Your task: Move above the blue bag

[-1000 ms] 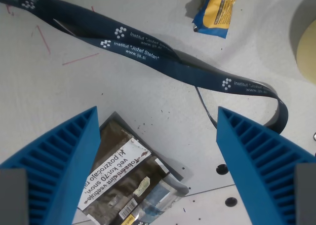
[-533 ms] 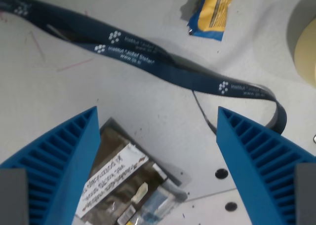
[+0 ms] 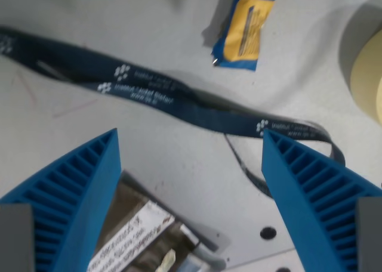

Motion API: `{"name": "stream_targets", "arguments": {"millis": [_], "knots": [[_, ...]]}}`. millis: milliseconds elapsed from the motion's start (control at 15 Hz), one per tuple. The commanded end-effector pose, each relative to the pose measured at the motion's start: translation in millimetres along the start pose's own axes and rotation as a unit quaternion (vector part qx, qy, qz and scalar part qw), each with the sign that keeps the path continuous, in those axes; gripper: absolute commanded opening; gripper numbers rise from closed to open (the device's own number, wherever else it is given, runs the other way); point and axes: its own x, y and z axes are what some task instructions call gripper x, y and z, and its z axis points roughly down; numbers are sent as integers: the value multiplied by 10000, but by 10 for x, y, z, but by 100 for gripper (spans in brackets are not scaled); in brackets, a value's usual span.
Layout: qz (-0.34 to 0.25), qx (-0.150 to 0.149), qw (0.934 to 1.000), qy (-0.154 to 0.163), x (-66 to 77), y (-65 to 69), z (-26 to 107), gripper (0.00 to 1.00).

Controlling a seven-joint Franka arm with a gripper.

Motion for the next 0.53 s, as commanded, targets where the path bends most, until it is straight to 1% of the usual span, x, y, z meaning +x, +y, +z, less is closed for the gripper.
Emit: {"name": "stream_targets", "arguments": {"millis": [67, 533], "knots": [[654, 12, 9978, -91, 156, 34, 71, 100], [1078, 61, 9941, -125, 375, 186, 340, 100]]}}
